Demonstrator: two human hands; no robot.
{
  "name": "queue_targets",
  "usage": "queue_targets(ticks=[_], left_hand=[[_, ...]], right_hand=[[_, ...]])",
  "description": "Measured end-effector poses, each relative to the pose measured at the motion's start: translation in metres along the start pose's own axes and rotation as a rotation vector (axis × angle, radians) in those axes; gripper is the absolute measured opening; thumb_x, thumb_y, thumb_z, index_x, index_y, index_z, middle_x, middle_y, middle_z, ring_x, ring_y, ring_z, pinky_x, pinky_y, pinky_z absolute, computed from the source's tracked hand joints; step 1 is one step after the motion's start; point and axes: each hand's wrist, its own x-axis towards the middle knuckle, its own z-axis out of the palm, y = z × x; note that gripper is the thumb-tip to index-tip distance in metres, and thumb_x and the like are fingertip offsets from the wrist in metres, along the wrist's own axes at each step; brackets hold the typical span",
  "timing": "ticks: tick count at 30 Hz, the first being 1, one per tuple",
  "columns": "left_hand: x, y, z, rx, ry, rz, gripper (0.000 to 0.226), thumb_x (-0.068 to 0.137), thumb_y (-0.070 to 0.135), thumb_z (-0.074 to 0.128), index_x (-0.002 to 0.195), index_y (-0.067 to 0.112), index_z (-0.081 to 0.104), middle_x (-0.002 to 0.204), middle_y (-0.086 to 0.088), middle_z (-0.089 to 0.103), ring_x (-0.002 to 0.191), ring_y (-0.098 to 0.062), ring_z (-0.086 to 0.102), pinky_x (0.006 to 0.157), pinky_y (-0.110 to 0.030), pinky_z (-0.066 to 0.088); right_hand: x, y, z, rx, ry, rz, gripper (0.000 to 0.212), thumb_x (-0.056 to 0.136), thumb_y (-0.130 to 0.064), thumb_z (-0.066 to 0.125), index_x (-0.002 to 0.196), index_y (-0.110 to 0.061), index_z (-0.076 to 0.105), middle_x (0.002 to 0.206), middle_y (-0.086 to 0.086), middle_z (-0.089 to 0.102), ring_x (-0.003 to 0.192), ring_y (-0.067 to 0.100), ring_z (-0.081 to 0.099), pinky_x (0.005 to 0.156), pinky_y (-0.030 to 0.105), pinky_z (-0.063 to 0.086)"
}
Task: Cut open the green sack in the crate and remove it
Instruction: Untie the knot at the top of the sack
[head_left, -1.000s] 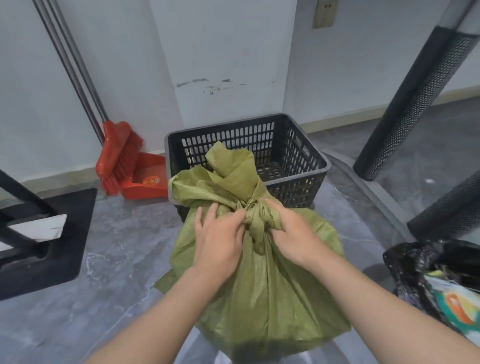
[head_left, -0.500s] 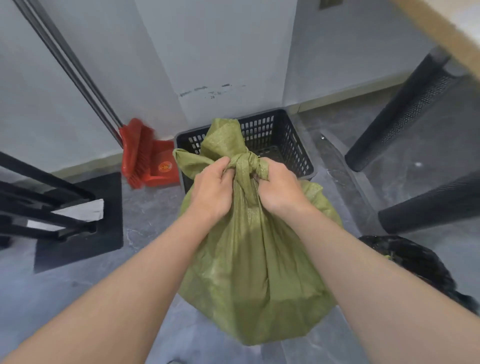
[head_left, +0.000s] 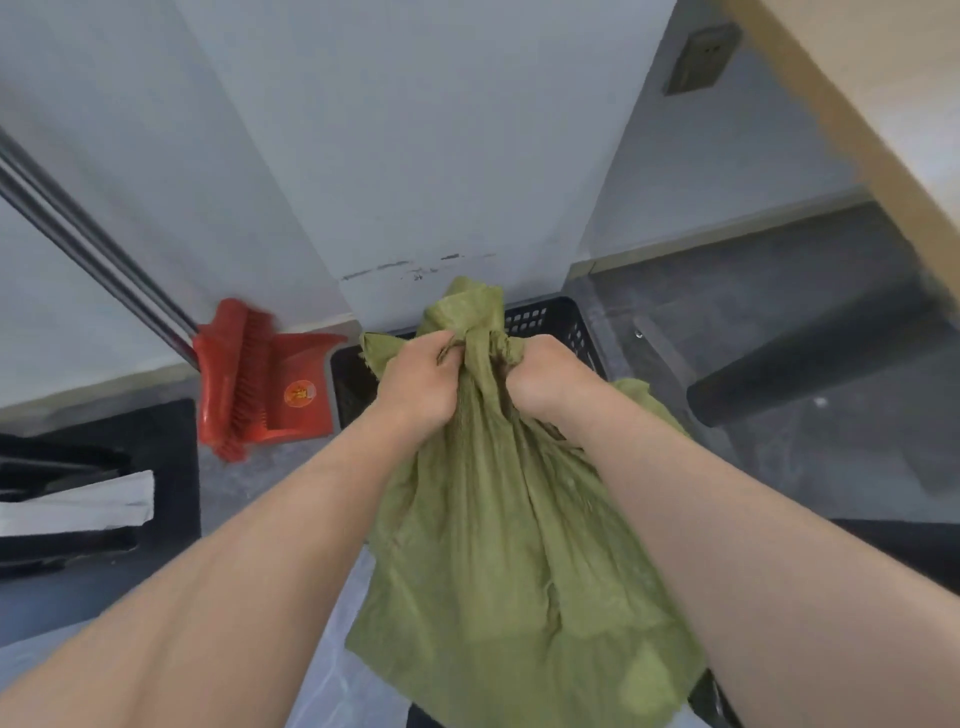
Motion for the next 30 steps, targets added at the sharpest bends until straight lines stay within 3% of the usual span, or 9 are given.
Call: queue_targets(ticks=[3, 7, 11, 14, 17, 20, 24, 27, 30], left_hand=[[0.046, -0.013, 0.001, -0.127, -0.018, -0.067, 0.038, 0.107, 0.019, 0.039, 0.076, 0.017, 0.062, 0.081, -0.004, 0.064, 0.077, -0.023, 0.058, 0.069, -0.034, 0.041], [0.088, -0.03, 0.006, -0.166, -0.005, -0.154, 0.042, 0.107, 0.018, 0.042, 0.07, 0.025, 0.059, 0.075, 0.001, 0.06, 0.073, -0.017, 0.056, 0.064, -0.03, 0.042], [0.109, -0.061, 0.016, -0.065, -0.05, -0.237, 0.037, 0.098, 0.027, 0.043, 0.074, 0.03, 0.071, 0.089, -0.006, 0.072, 0.096, -0.034, 0.068, 0.088, -0.039, 0.054], [0.118, -0.073, 0.022, 0.078, -0.053, -0.29, 0.027, 0.099, 0.023, 0.047, 0.104, 0.02, 0.074, 0.119, -0.013, 0.073, 0.115, -0.036, 0.065, 0.1, -0.04, 0.051], [0.125, -0.082, 0.023, 0.21, 0.0, -0.328, 0.059, 0.08, 0.031, 0.056, 0.139, 0.028, 0.061, 0.138, -0.012, 0.064, 0.125, -0.036, 0.06, 0.11, -0.048, 0.046], [0.114, -0.074, 0.021, 0.203, 0.111, -0.215, 0.055, 0.076, 0.036, 0.062, 0.131, 0.029, 0.066, 0.131, -0.015, 0.062, 0.119, -0.029, 0.06, 0.11, -0.039, 0.046], [0.077, -0.049, 0.008, 0.061, -0.076, 0.105, 0.025, 0.089, 0.044, 0.066, 0.106, 0.028, 0.073, 0.116, -0.001, 0.062, 0.105, -0.002, 0.056, 0.1, -0.018, 0.04], [0.056, -0.045, 0.001, 0.034, -0.263, 0.168, 0.051, 0.079, 0.063, 0.068, 0.122, 0.035, 0.07, 0.124, 0.005, 0.06, 0.121, 0.0, 0.054, 0.108, -0.018, 0.039], [0.049, -0.053, 0.002, 0.077, -0.205, 0.11, 0.075, 0.073, 0.069, 0.073, 0.139, 0.038, 0.06, 0.138, 0.01, 0.053, 0.134, -0.004, 0.046, 0.119, -0.031, 0.034]], right_hand=[[0.046, -0.016, 0.004, 0.006, 0.003, 0.041, 0.019, 0.088, -0.006, 0.047, 0.07, -0.012, 0.05, 0.07, 0.007, 0.051, 0.063, 0.024, 0.048, 0.054, 0.03, 0.038], [0.1, -0.018, 0.034, 0.039, -0.027, -0.039, 0.039, 0.076, -0.033, 0.049, 0.105, -0.015, 0.066, 0.1, 0.007, 0.068, 0.093, 0.03, 0.067, 0.084, 0.042, 0.058], [0.101, -0.006, 0.044, -0.016, -0.167, -0.054, 0.097, 0.074, -0.049, 0.058, 0.159, -0.02, 0.021, 0.15, 0.017, 0.044, 0.133, 0.035, 0.047, 0.109, 0.043, 0.043], [0.102, 0.011, 0.045, -0.201, -0.215, -0.097, 0.09, 0.091, -0.054, 0.052, 0.162, -0.023, 0.008, 0.16, 0.022, 0.02, 0.143, 0.043, 0.029, 0.118, 0.047, 0.029], [0.113, 0.019, 0.044, -0.299, -0.18, -0.12, 0.076, 0.091, -0.066, 0.04, 0.153, -0.022, 0.04, 0.153, 0.023, 0.031, 0.138, 0.044, 0.035, 0.115, 0.05, 0.032], [0.127, 0.021, 0.04, -0.247, -0.178, -0.031, 0.072, 0.092, -0.065, 0.035, 0.135, -0.012, 0.06, 0.145, 0.022, 0.046, 0.123, 0.041, 0.051, 0.104, 0.044, 0.043], [0.142, 0.012, 0.03, -0.076, -0.196, 0.01, 0.055, 0.104, -0.042, 0.038, 0.135, -0.001, 0.057, 0.137, 0.019, 0.058, 0.116, 0.034, 0.058, 0.087, 0.033, 0.043], [0.154, 0.004, 0.026, -0.134, -0.041, -0.056, 0.036, 0.104, -0.028, 0.041, 0.109, -0.002, 0.065, 0.119, 0.018, 0.065, 0.105, 0.034, 0.06, 0.076, 0.029, 0.037], [0.156, -0.003, 0.015, -0.154, 0.11, -0.16, 0.036, 0.1, -0.024, 0.044, 0.066, -0.012, 0.047, 0.074, 0.005, 0.054, 0.076, 0.029, 0.056, 0.055, 0.029, 0.031]])
